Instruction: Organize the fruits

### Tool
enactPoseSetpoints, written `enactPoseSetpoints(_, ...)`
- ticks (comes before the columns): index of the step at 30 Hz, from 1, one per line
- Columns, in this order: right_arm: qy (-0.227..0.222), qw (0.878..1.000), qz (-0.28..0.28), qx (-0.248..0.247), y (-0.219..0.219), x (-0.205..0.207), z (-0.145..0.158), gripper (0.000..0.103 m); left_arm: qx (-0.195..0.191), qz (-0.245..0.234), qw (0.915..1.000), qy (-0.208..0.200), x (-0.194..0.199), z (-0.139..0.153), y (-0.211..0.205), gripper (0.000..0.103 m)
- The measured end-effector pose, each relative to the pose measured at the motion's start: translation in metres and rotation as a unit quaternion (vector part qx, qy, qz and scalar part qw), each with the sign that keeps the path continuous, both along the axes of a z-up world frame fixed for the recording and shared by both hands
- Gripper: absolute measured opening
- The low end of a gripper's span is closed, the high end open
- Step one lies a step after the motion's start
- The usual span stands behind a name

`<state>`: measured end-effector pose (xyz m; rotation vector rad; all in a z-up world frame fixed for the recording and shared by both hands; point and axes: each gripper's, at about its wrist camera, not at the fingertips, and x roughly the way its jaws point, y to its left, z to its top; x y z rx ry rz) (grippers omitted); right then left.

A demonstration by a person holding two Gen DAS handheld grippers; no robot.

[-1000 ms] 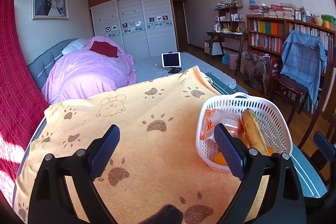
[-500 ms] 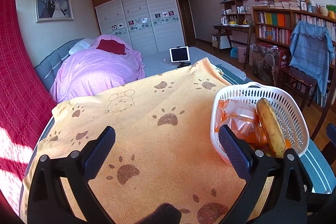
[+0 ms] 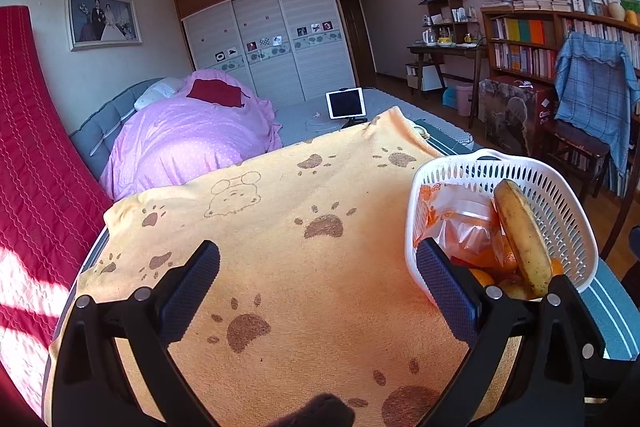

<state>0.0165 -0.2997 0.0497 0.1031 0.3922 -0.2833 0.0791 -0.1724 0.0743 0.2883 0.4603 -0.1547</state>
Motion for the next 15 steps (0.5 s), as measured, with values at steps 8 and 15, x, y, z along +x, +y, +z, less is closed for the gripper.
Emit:
enactPoseSetpoints(8,0.008,1.0,-0.001,0.001,-0.0027,0.002,-0.0037,0.099,0.004,0.006,1.0,-0.006,-0.0017,0.0002,0.0018,0.098)
enactPoseSetpoints(15,0.01,1.0,0.0,0.0,-0.0026,0.0029,-0.0066,0.099,0.004,0.007,0.9999,-0.009,-0.0028,0.0022,0.0033,0.098)
